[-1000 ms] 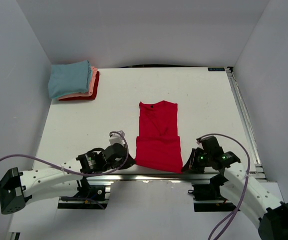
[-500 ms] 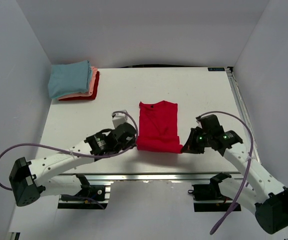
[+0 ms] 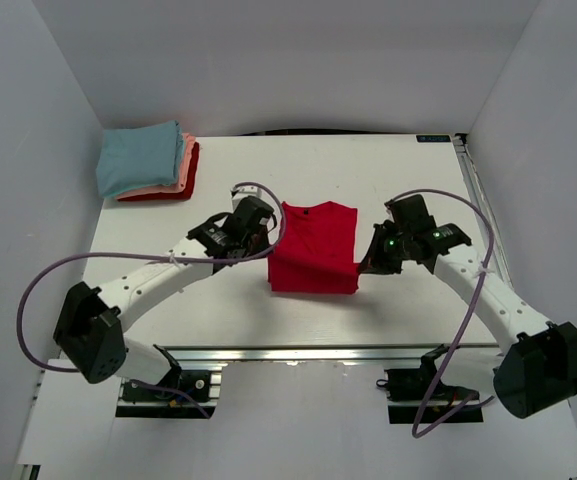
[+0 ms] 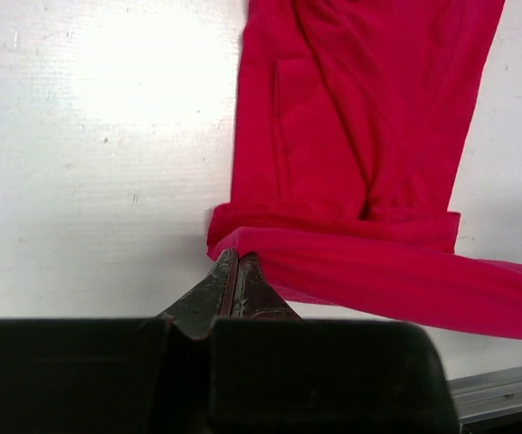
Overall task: Fold and stack the t-shirts
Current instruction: Fold the long partially folded tshirt into a neat square
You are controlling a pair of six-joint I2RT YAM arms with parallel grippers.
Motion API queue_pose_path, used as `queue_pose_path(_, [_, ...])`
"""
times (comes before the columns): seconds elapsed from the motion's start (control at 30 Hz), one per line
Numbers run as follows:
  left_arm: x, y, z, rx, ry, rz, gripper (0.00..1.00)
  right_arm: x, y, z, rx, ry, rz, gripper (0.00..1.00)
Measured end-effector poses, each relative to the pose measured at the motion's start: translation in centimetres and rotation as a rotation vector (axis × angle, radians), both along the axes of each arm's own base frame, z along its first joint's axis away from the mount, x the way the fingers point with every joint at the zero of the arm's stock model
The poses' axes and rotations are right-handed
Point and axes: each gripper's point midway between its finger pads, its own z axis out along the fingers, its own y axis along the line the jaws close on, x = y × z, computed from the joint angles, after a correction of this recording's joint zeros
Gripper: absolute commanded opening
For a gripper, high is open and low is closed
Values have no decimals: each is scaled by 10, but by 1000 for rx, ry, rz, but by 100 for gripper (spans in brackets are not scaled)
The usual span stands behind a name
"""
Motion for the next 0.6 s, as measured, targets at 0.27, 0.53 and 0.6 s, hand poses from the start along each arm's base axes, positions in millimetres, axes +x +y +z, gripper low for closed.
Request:
queue_pose_path(0.27, [41, 3, 16, -24, -13, -24, 0, 37, -5, 17, 4, -60, -42, 0])
queue_pose_path(0.53, [72, 7, 21, -38, -19, -46, 0, 68, 1, 18, 4, -78, -35, 0])
queue_pose_path(0.6, [77, 7, 15, -32, -7, -55, 0, 74, 1, 16, -1, -78, -32, 0])
